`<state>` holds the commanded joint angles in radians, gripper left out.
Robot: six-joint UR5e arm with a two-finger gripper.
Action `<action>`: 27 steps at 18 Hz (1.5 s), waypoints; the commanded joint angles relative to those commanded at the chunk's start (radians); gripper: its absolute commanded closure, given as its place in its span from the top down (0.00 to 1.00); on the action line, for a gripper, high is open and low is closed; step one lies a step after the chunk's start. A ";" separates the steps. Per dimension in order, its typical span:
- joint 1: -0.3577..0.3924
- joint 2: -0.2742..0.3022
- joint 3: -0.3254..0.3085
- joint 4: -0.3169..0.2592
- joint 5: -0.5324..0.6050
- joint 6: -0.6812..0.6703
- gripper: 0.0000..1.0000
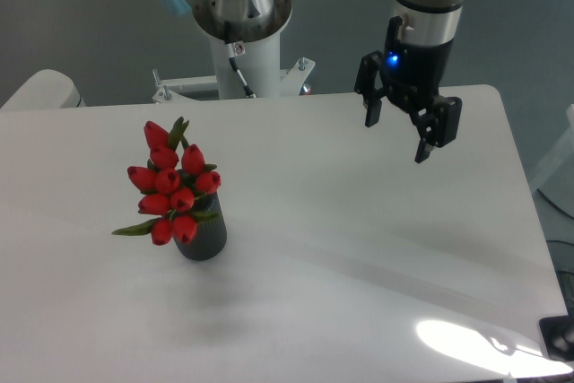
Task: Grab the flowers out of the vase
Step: 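Move the open gripper toward the red tulip stems above the vase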
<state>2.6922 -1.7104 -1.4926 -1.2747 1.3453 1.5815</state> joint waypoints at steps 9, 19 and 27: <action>0.000 0.011 -0.034 0.000 -0.018 -0.012 1.00; -0.009 0.064 -0.179 0.014 -0.178 -0.084 1.00; -0.051 0.080 -0.327 0.051 -0.437 -0.297 1.00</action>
<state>2.6415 -1.6307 -1.8191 -1.2241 0.9087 1.2844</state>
